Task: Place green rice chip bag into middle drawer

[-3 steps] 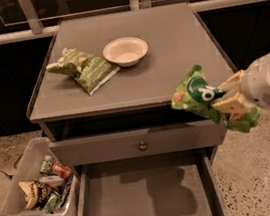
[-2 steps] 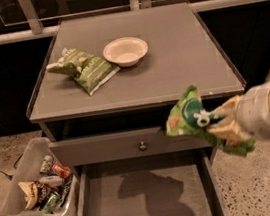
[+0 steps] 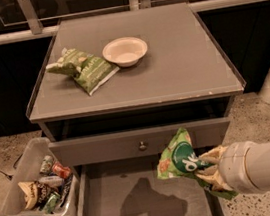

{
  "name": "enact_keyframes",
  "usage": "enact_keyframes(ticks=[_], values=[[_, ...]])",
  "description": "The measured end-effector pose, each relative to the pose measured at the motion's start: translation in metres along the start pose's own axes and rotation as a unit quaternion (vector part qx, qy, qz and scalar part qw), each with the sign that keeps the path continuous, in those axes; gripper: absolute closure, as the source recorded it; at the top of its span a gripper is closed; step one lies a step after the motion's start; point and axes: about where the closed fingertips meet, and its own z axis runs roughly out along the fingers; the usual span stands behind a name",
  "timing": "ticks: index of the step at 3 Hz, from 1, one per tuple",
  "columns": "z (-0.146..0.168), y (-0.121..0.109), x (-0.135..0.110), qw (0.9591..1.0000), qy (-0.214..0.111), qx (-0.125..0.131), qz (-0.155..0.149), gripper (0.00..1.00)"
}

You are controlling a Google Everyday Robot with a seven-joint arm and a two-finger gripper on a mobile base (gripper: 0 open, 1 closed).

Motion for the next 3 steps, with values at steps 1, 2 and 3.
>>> enact_keyframes(ticks=[1, 2, 3], values=[[0.04, 0.006, 0.005, 0.9998, -0.02, 0.004, -0.006, 1.0], [0.087, 0.001, 0.018, 0.9991, -0.042, 0.008, 0.002, 1.0], [0.09, 0.002, 0.017, 0.9992, -0.04, 0.006, 0.001, 1.0]])
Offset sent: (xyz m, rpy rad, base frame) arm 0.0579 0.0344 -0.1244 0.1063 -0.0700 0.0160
